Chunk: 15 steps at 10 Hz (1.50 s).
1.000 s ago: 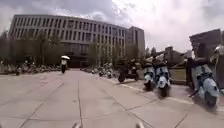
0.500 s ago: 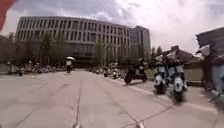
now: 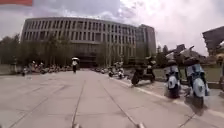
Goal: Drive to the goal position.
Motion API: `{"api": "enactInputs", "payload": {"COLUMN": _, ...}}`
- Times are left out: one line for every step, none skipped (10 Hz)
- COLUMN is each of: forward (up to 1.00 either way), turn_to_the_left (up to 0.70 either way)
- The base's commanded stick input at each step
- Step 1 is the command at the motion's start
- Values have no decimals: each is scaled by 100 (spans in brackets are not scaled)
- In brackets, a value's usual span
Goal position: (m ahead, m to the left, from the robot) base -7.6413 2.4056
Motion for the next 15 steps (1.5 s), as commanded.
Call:
{"api": "enactInputs", "payload": {"forward": 70, "turn_to_the_left": 14}}
{"api": "enactInputs", "payload": {"forward": 70, "turn_to_the_left": 14}}
{"api": "enactInputs", "payload": {"forward": 70, "turn_to_the_left": 14}}
{"api": "enactInputs", "payload": {"forward": 70, "turn_to_the_left": 14}}
{"api": "enactInputs", "payload": {"forward": 70, "turn_to_the_left": 14}}
{"api": "enactInputs", "payload": {"forward": 70, "turn_to_the_left": 14}}
{"api": "enactInputs", "payload": {"forward": 70, "turn_to_the_left": 14}}
{"api": "enactInputs", "payload": {"forward": 70, "turn_to_the_left": 14}}
{"api": "enactInputs", "payload": {"forward": 70, "turn_to_the_left": 10}}
{"api": "enactInputs", "payload": {"forward": 70, "turn_to_the_left": 6}}
{"api": "enactInputs", "payload": {"forward": 70, "turn_to_the_left": 6}}
{"api": "enactInputs", "payload": {"forward": 70, "turn_to_the_left": 7}}
{"api": "enactInputs", "payload": {"forward": 70, "turn_to_the_left": 8}}
{"api": "enactInputs", "payload": {"forward": 70, "turn_to_the_left": 2}}
{"api": "enactInputs", "payload": {"forward": 70, "turn_to_the_left": 1}}
